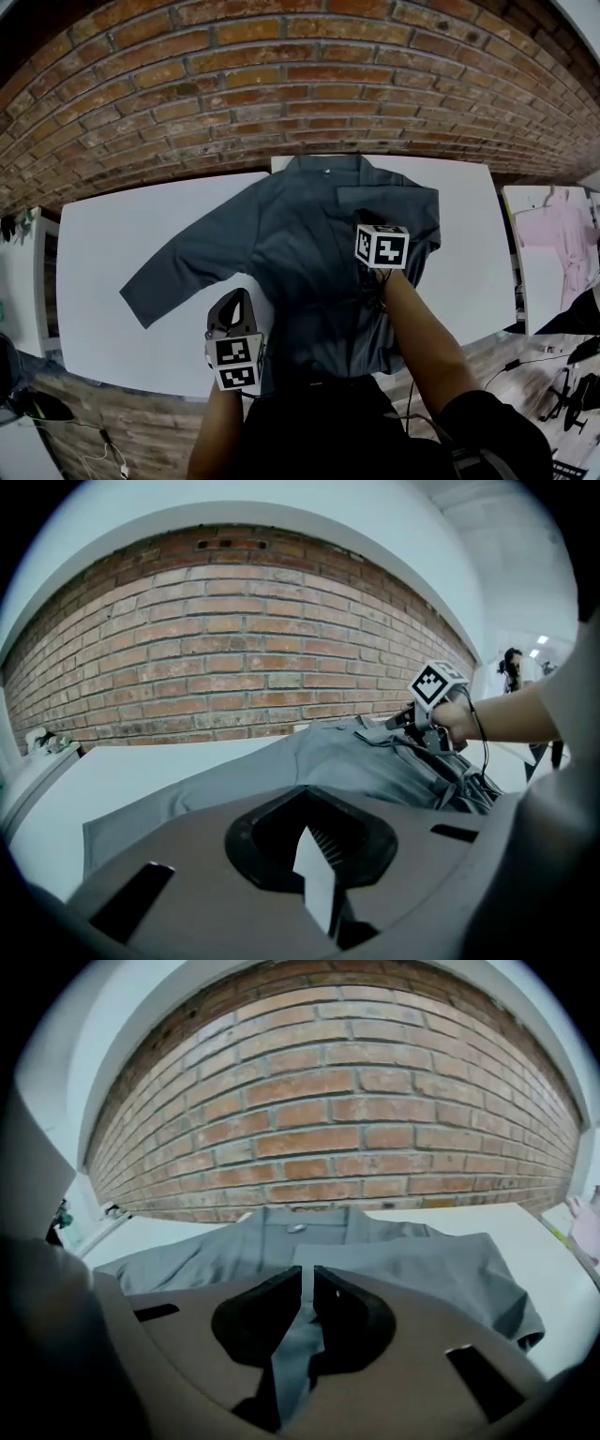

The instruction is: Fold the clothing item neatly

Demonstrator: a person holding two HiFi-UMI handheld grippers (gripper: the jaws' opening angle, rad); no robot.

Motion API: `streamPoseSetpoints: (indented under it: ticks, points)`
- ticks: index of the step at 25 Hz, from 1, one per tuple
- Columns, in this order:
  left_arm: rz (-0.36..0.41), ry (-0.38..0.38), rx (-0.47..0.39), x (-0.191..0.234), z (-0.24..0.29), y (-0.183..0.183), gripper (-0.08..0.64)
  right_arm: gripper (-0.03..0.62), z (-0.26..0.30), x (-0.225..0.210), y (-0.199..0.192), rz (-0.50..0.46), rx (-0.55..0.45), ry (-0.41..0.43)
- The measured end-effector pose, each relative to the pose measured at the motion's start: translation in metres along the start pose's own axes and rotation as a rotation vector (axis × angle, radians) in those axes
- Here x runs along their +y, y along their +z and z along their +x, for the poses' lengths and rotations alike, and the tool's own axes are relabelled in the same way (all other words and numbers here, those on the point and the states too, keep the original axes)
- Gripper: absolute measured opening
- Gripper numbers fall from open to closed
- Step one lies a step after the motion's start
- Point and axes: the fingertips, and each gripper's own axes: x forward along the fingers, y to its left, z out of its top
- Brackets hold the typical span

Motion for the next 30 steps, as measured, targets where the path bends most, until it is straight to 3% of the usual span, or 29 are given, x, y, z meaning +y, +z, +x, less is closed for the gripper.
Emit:
streamPoseSetpoints:
  ticks: [2,5,13,19,24,30]
  points:
    - [0.002,0.001,0.004,0.001,-0.003,-0.003,-0.002,0.04,0.01,-0.029,-0.003,0.043,0.032,-0.061]
    - [0.007,0.003,0.007,0.003,-0.005,-0.006,-0.002,0.04,0.023,-0.043,-0.02,0.087,0.109,-0.074]
    - [0.006,0.002,0.009,0.008,-0.004,-0.008,-0.002,0.04,0.016,-0.006,-0.056,0.058,0.173,-0.015]
    - [0.002,0.038,0.013,0.016,-0.003,-0.007,-0.002,0.039,0.003,0.005,-0.051,0.047,0.164,0.022]
    - [0.004,0.15,0.043,0.055,-0.007,-0.016,-0.002,0.038,-0.019,0.035,-0.039,0.016,0.102,0.105]
    - [0.008,0.38,0.084,0.132,-0.035,-0.034,-0.002,0.038,-0.033,0.09,-0.034,-0.045,0.054,0.227]
